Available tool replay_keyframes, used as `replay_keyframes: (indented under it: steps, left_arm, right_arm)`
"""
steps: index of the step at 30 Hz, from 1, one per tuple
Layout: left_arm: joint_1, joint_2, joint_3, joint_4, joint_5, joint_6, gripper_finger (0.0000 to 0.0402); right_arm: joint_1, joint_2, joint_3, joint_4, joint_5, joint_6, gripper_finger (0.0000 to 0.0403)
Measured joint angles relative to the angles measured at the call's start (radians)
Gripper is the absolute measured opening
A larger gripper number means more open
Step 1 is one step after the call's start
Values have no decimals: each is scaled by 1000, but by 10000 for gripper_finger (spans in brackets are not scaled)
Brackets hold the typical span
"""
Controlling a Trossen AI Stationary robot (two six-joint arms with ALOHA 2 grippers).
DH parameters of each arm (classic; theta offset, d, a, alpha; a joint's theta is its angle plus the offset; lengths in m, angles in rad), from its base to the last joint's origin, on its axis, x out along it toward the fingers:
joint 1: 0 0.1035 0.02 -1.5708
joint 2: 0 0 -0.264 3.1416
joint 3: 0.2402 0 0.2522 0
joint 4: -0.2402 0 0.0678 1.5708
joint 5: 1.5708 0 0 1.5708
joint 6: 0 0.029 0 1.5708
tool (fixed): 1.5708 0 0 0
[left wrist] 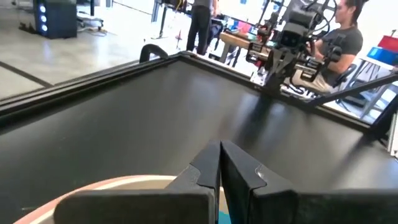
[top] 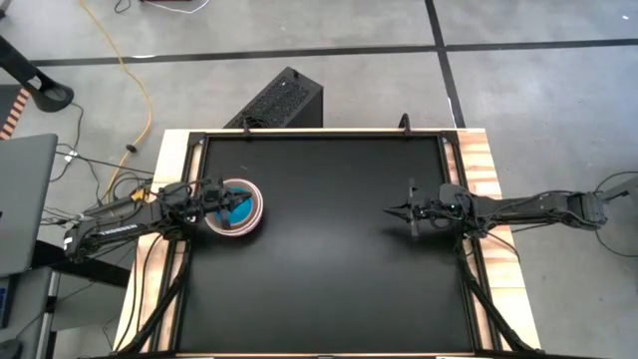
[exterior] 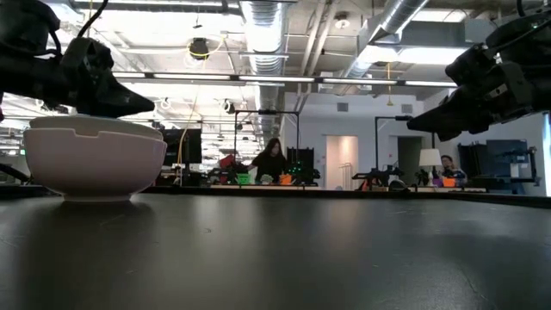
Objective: Nest bowls inside each other
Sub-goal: Return to Home Position
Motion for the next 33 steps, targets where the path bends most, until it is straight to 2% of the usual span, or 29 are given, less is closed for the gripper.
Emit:
replay_keyframes:
  steps: [33]
  left_arm:
    - [0,0,-1,-30,-13,-1,0]
  right_arm:
    - [0,0,0,0,0,0,13]
